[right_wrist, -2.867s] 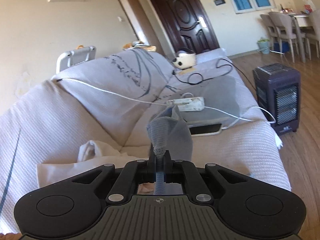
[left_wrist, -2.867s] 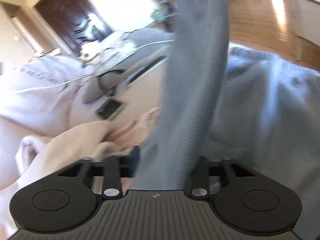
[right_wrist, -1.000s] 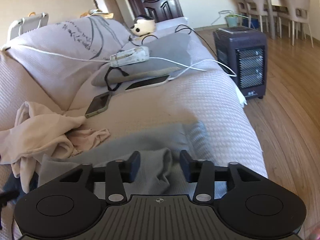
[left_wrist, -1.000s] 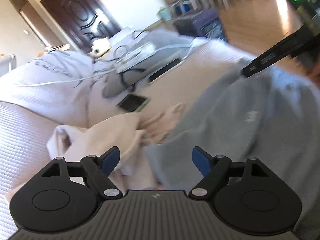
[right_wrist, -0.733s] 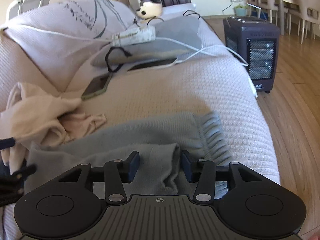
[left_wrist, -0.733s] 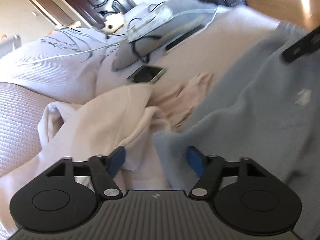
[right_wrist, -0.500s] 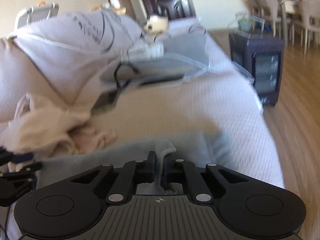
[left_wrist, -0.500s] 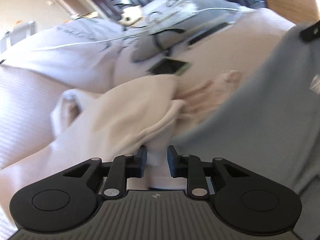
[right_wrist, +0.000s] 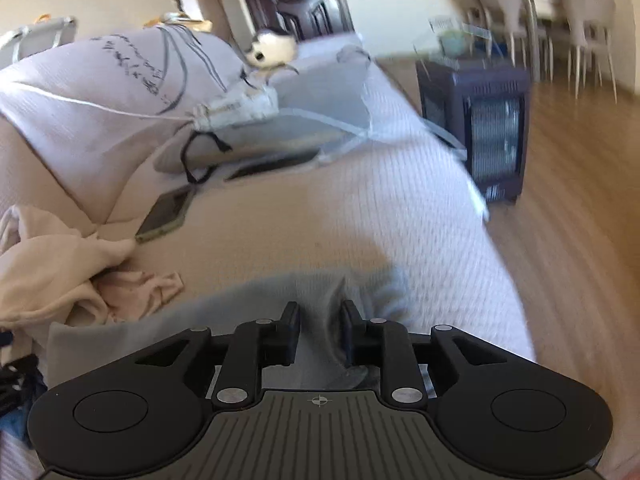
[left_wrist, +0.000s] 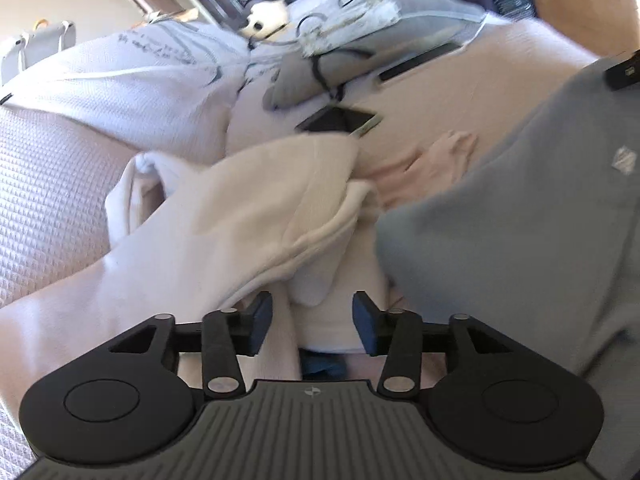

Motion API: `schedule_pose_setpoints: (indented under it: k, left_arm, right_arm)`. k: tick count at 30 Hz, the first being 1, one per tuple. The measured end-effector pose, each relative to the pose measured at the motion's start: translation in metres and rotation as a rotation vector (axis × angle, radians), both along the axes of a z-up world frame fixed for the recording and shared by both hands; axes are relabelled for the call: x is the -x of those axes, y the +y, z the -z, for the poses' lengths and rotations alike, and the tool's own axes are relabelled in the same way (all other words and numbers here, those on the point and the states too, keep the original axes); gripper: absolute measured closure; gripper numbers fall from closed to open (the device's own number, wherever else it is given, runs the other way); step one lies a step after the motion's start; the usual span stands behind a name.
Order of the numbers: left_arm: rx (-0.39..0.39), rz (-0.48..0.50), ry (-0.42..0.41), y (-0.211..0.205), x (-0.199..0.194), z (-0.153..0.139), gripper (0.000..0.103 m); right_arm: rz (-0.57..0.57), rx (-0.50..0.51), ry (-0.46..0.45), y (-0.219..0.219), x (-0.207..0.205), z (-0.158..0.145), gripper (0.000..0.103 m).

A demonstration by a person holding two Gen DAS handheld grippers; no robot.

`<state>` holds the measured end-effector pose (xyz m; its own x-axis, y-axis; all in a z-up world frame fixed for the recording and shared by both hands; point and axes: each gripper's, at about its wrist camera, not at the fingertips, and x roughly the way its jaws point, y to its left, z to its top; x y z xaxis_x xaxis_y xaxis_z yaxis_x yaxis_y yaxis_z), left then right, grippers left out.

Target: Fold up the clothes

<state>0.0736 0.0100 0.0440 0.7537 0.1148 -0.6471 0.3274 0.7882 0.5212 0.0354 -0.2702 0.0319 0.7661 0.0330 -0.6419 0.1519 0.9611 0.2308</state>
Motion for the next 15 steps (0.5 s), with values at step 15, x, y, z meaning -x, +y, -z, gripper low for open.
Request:
schedule_pose_setpoints:
  k: [15]
  left_arm:
    - [-0.032, 0.023, 0.026, -0.008, 0.001, 0.021, 0.054]
  right_arm:
    - [0.083, -0.142, 0.039, -0.029, 0.007, -0.001, 0.094]
